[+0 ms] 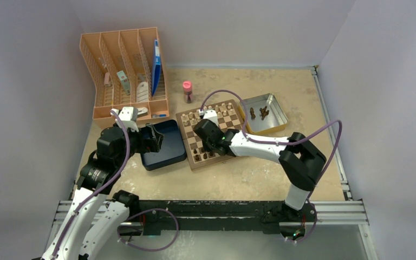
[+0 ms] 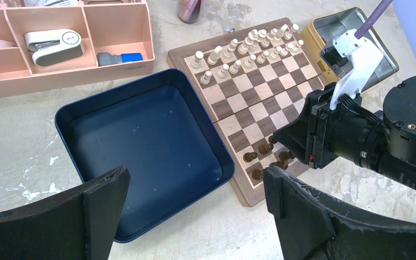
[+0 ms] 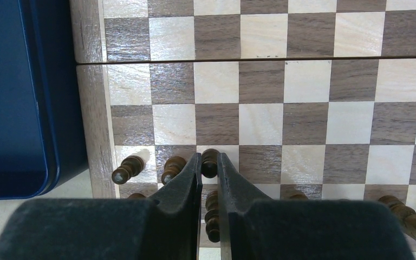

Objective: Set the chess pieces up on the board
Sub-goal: Place the chess piece on the chessboard.

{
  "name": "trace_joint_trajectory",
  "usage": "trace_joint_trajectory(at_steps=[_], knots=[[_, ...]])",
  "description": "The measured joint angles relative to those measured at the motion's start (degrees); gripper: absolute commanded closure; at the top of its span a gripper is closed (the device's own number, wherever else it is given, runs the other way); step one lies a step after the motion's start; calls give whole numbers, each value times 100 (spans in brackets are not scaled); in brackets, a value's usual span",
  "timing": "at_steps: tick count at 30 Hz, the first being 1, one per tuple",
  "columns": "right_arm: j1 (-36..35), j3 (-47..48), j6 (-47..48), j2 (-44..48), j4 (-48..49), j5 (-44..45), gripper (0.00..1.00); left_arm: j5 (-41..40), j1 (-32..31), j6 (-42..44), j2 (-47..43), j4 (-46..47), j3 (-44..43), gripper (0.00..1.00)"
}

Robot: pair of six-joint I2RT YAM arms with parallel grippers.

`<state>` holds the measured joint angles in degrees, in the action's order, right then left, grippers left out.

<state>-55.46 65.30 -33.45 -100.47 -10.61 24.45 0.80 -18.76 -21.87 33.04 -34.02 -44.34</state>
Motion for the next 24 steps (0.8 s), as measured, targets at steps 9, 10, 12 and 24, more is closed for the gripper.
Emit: trace_joint_trajectory(at_steps=[9, 10, 12, 24], knots=[[-4, -2, -24, 4, -26, 7, 84, -2, 0, -2, 0, 0, 0, 5], [-4, -2, -31, 4, -26, 7, 83, -2, 0, -2, 0, 0, 0, 5], [-4, -11, -44, 13, -24, 7, 84, -2, 0, -2, 0, 2, 0, 5], [-15, -76, -149, 103, -155, 48, 80, -2, 0, -2, 0, 0, 0, 5]])
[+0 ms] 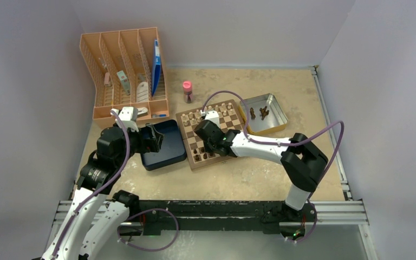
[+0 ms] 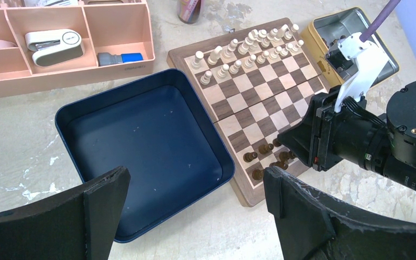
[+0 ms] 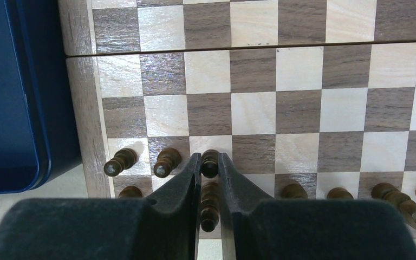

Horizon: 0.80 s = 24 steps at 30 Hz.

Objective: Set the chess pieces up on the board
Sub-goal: Place the chess piece on the chessboard.

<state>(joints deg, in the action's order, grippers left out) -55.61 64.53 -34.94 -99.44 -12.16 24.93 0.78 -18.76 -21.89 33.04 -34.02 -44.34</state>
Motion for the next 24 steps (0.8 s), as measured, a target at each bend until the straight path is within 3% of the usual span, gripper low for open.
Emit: trace_joint_trajectory(at_steps=[24], knots=[[46, 149, 122, -4, 4, 70, 70, -7, 0, 0, -7, 0, 0, 5]])
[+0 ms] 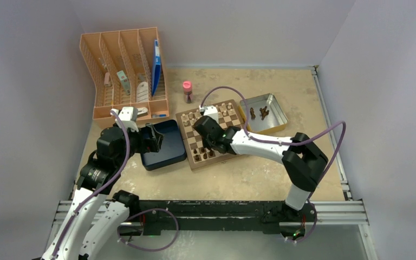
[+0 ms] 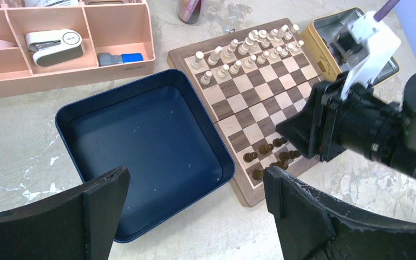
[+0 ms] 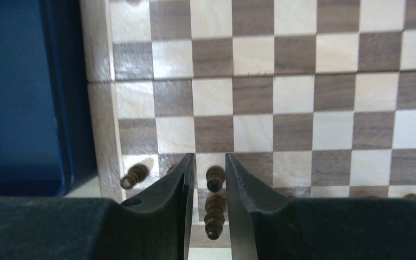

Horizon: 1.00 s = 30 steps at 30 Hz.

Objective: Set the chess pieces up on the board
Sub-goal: Place the chess piece on the chessboard, then pick up the chess piece from the storage box.

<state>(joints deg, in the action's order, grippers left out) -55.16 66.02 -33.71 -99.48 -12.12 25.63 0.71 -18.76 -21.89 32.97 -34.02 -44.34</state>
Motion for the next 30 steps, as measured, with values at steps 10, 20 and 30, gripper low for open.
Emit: trace_joint_trajectory(at_steps=[10, 20, 30], knots=[[1008, 511, 391, 2, 184, 57, 70, 2, 0, 0, 0, 0, 0, 5], [2691, 511, 675, 76, 245, 409, 72, 7, 2, 2, 0, 2, 0, 5], [3919, 719, 535, -173, 376, 505, 71, 57, 0, 2, 7, 2, 0, 5]])
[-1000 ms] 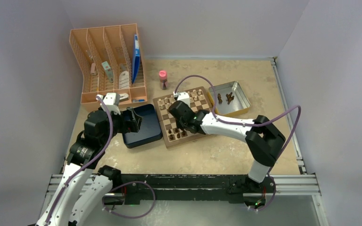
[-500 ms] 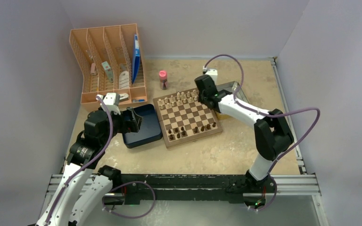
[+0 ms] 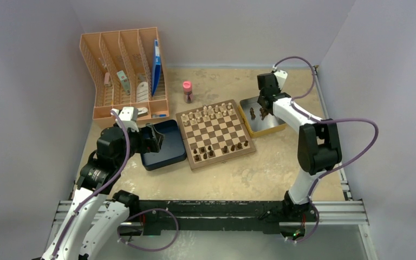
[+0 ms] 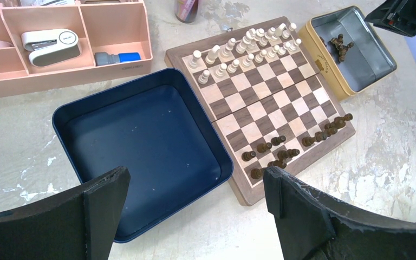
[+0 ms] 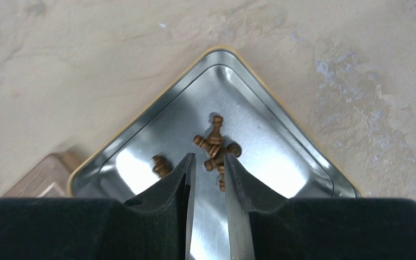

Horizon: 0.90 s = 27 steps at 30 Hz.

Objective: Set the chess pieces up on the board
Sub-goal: Pick up the chess piece from the storage box.

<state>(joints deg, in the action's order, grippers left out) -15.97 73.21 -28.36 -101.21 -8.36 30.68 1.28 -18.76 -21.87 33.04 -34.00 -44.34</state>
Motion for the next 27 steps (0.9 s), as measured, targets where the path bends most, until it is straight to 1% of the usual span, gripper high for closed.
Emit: trace_joint_trajectory(at_steps=[6, 10, 19, 27], knots=[[391, 24, -7, -413, 181, -203, 72, 0, 2, 0, 2, 0, 0, 5], [542, -63, 2, -490, 332, -369, 71, 0, 0, 0, 35, 0, 0, 5], [667, -175, -20, -540, 557, -756, 71, 0, 2, -2, 72, 0, 0, 5], [704, -273, -83, -544, 599, -887, 71, 0, 0, 0, 76, 0, 0, 5]])
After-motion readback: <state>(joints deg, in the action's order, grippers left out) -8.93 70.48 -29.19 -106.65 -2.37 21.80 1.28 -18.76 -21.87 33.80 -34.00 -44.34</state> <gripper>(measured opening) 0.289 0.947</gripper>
